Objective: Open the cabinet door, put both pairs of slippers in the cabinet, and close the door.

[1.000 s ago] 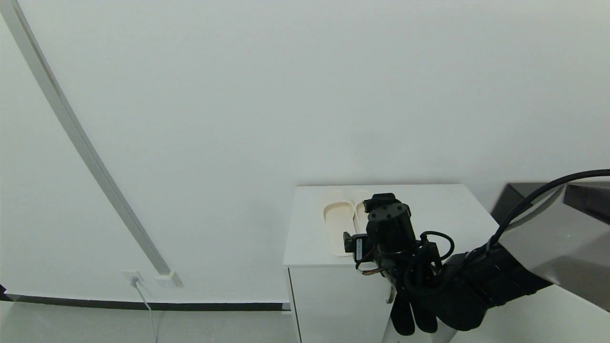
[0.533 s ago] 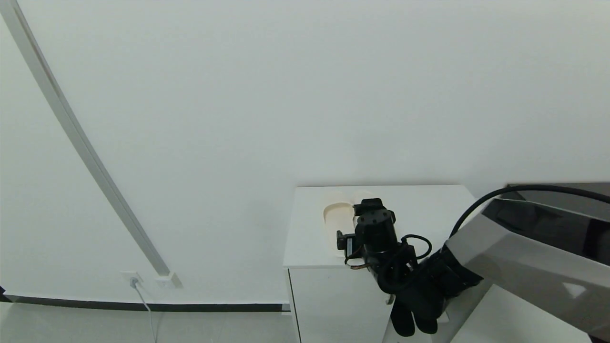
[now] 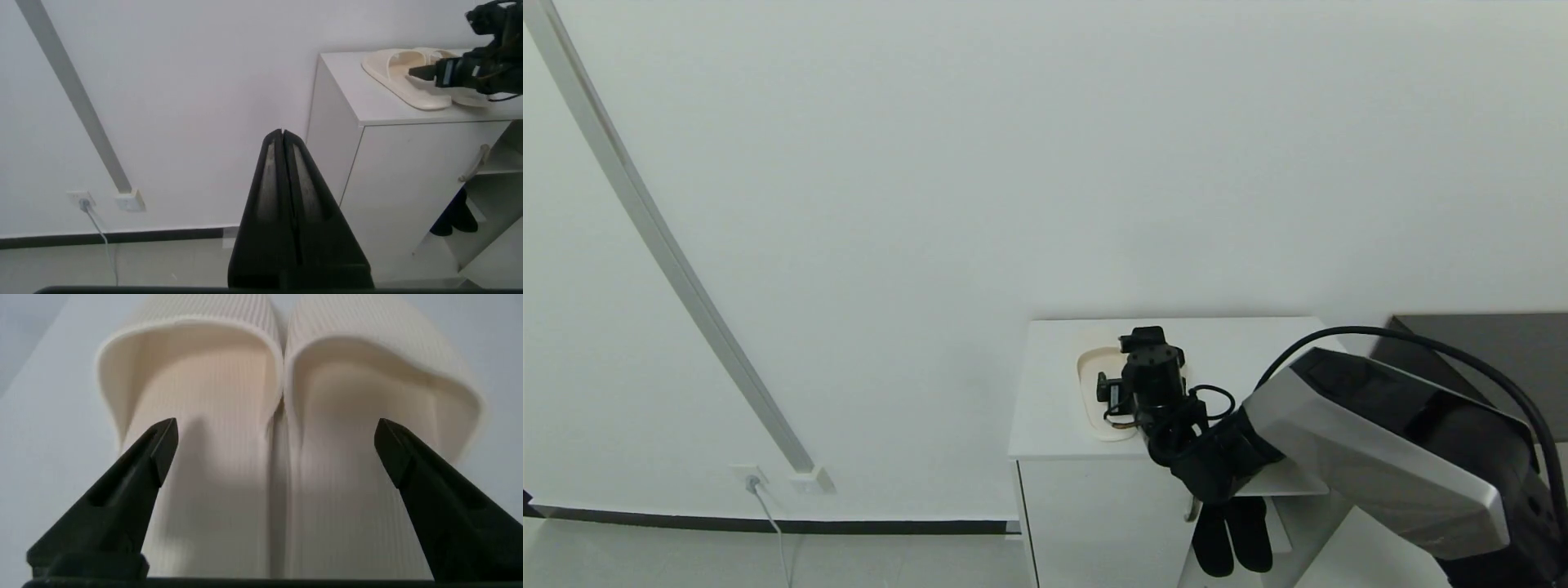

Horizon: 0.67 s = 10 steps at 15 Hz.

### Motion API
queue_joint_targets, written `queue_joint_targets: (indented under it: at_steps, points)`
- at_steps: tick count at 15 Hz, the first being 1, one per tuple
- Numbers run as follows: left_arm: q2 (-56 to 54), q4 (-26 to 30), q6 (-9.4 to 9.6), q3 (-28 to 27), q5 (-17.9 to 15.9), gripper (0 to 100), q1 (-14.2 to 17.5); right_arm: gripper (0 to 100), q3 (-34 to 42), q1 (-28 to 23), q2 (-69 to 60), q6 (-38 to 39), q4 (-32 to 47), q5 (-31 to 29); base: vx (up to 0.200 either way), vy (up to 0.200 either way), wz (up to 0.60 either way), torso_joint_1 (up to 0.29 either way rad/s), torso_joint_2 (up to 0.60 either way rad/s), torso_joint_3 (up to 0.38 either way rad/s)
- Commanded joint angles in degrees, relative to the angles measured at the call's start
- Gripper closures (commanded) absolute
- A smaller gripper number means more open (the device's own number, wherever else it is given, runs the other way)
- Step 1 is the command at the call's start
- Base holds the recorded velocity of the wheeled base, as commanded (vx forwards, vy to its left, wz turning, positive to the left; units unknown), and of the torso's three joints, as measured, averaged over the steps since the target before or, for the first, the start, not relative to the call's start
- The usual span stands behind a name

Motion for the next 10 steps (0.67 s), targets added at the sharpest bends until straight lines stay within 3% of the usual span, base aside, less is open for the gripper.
queue_joint_targets:
  at_steps: [1,5,6,10]
  points:
    - [0.05,0.06,-0.01,0.0,0.0,100,0.0,0,-4.29,-1.22,3.24,0.08,1.3,0.13,0.0,0.0,0.0,0.0,0.0,0.0]
    - [0.05,-0.02,-0.01,0.0,0.0,100,0.0,0,-9.13,-2.01,5.08,-0.01,2.97,0.22,0.0,0.0,0.0,0.0,0.0,0.0]
    - [0.05,-0.02,-0.01,0.0,-0.08,100,0.0,100,-9.92,-2.18,5.61,-0.01,2.97,0.22,0.0,0.0,0.0,0.0,0.0,0.0]
    - [0.05,-0.02,-0.01,0.0,0.0,100,0.0,100,-10.36,-2.18,6.05,-0.01,3.06,0.22,0.0,0.0,0.0,0.0,0.0,0.0]
